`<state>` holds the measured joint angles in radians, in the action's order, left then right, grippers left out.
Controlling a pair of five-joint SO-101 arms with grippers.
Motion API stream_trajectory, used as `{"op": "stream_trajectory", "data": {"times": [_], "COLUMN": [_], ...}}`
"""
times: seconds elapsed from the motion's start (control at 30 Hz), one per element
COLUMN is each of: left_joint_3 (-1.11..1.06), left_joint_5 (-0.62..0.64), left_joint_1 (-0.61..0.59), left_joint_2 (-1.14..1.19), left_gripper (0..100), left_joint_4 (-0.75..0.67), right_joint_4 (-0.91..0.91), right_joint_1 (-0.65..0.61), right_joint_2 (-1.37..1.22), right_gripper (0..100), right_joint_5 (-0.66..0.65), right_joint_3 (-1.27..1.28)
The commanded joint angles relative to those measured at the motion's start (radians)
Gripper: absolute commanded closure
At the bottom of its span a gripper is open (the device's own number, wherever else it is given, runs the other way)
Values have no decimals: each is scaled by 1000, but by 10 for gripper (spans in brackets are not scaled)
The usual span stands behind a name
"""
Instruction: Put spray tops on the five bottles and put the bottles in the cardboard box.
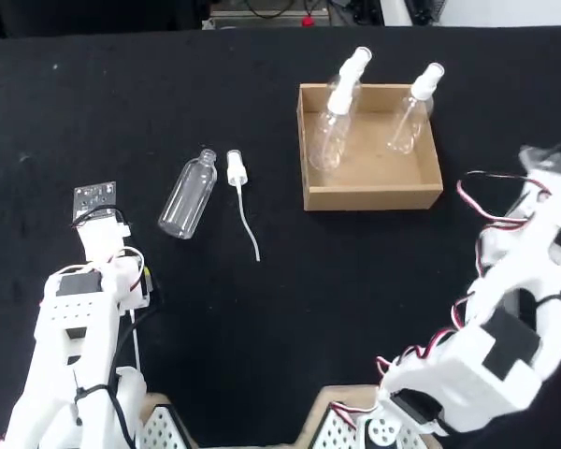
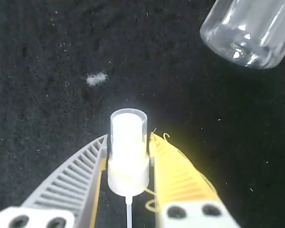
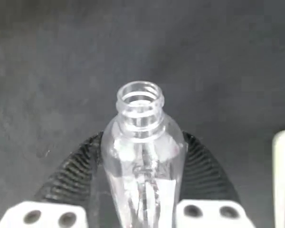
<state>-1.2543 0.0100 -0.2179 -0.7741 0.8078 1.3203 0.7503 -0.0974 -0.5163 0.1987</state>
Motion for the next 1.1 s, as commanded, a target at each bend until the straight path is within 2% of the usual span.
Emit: {"op": "stream_trajectory", "data": {"times": [0.0, 0.17, 0.47, 0.63, 1.07], "left_joint_3": [10, 15, 15, 12, 12], "left_joint_5": [3, 3, 3, 3, 3], "left_joint_1": [-7, -36, -35, -36, -36], "left_joint_2": [-26, -26, -26, -26, -26], "left_gripper": [920, 920, 920, 920, 920], "left_joint_4": [-17, -17, -18, -18, -18], "right_joint_4": [-198, -471, -991, -1180, -1588], "right_joint_1": [41, 60, -14, -58, -100], "right_joint_2": [113, 252, 647, 803, 826], "right_gripper": [899, 899, 900, 902, 900], "right_joint_5": [-9, 18, 295, 456, 470], "right_joint_3": [2, 239, 746, 963, 1293]}}
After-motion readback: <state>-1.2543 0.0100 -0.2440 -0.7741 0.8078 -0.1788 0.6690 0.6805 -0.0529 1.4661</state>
